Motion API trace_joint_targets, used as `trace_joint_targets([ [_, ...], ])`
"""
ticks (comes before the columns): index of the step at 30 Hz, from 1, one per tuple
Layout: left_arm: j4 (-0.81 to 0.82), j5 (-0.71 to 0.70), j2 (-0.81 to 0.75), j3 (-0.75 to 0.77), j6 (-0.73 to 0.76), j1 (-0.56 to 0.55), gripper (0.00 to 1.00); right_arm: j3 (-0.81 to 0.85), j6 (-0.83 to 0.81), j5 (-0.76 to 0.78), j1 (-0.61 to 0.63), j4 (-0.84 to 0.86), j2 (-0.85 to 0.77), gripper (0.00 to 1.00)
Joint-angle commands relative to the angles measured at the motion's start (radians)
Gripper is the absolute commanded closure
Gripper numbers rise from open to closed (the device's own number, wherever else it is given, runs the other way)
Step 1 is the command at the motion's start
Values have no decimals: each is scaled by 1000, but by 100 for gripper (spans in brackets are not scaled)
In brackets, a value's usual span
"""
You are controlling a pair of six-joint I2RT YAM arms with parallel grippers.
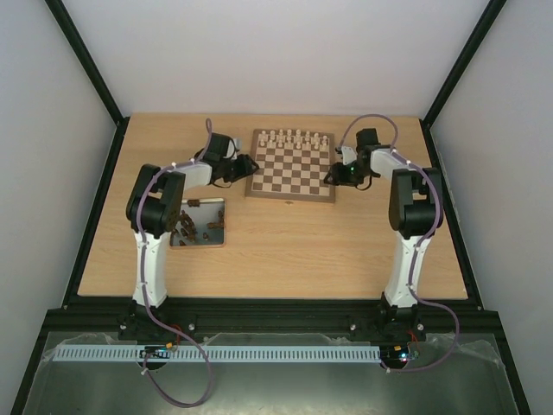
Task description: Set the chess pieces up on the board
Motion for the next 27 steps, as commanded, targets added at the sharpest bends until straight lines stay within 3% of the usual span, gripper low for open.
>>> trace_joint_targets([
  [1, -4, 125, -81, -106, -37, -110, 50, -94, -153, -8, 25, -241, -16, 55],
  [10, 14, 75, -228, -310, -71, -225, 53, -265, -284, 71, 25, -360, -177, 56],
  [27, -28, 1, -436, -545, -31, -385, 54, -550, -375, 242, -7, -348, -410, 56],
])
